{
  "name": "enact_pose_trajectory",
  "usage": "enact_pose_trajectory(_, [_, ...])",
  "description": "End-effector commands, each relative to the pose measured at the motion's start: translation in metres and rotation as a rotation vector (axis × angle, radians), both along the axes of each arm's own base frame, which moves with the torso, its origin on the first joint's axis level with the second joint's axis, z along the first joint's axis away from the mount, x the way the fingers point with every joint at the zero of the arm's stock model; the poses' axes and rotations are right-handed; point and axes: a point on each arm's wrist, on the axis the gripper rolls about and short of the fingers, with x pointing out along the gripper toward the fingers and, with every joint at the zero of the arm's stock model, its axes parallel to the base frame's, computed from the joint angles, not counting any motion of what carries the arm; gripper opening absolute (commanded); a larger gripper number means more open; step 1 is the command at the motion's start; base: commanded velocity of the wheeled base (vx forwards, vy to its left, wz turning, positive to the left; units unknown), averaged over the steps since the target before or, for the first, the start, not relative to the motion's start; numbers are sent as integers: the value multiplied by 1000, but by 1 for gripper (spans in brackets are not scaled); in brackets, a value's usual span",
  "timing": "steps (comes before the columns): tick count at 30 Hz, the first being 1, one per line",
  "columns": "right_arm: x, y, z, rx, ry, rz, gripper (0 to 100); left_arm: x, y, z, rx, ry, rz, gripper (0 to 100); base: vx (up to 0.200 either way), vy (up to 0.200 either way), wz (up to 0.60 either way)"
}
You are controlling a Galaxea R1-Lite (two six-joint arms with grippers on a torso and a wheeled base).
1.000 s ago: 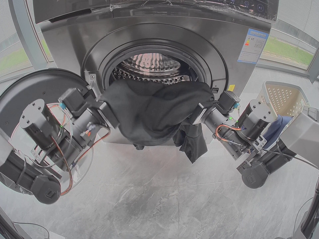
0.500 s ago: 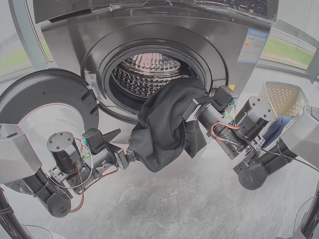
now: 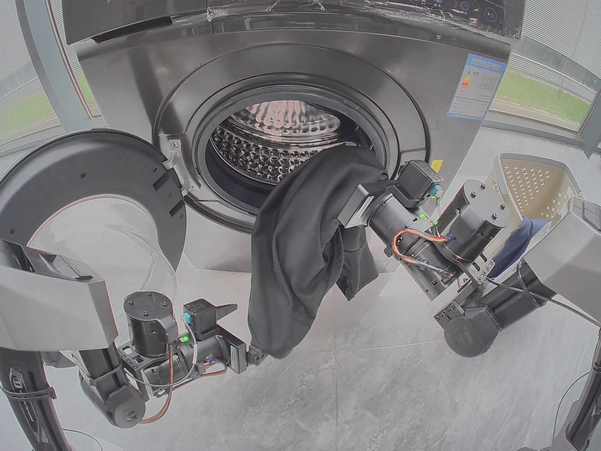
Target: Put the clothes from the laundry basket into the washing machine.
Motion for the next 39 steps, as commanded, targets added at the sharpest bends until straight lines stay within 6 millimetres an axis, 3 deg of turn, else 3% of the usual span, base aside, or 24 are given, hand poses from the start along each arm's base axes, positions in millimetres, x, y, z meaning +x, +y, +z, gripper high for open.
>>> enact_pose_trajectory(1, [1, 2, -3, -5, 5, 1, 0, -11, 6, -20, 71, 77, -39, 100, 0, 0, 0])
enact_pose_trajectory(16, [2, 2, -5, -5, 5, 1, 0, -18, 8, -26, 119, 88, -80, 100, 0, 0, 0])
enact_pose_trajectory(27, [-6, 12, -6, -12, 12, 31, 0, 42, -29, 30, -68, -231, -67, 100, 0, 0, 0])
enact_pose_trajectory(39, [-10, 22, -13, -24, 25, 59, 0, 51, -57, 51, -161, -306, -126, 100, 0, 0, 0])
